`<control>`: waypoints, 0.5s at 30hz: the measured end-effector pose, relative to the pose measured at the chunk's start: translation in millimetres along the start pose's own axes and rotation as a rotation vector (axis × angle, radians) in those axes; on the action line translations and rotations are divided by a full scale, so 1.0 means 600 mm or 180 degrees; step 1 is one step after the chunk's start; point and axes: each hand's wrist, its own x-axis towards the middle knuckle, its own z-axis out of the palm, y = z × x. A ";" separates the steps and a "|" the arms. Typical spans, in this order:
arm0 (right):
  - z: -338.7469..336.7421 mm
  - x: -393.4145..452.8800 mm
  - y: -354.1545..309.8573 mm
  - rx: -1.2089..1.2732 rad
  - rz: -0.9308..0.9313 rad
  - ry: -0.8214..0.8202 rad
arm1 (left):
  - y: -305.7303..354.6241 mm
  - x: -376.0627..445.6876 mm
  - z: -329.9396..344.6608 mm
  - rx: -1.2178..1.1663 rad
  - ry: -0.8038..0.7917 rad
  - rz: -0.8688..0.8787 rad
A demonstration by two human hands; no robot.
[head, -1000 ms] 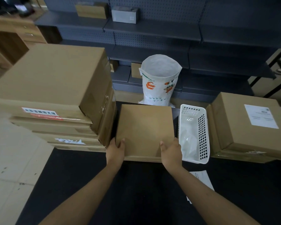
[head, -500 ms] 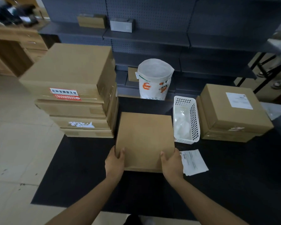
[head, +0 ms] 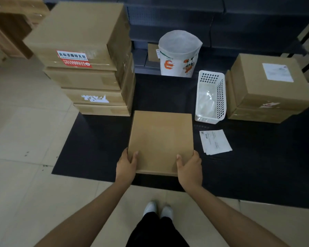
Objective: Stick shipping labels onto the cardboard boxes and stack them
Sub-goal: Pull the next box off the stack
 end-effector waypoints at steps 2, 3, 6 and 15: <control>0.001 0.000 -0.001 -0.0057 -0.0023 -0.0029 | 0.000 0.002 -0.003 0.0036 -0.0086 0.0044; -0.001 0.000 0.000 -0.0199 -0.0068 -0.0035 | 0.000 0.002 -0.005 0.0069 -0.0125 0.0079; -0.019 0.001 0.001 -0.1547 -0.0487 0.0012 | 0.004 0.003 -0.010 0.0430 -0.0116 0.0034; -0.124 0.034 -0.034 -0.2125 -0.1686 -0.0465 | 0.138 0.015 -0.019 0.2813 -0.0237 0.2334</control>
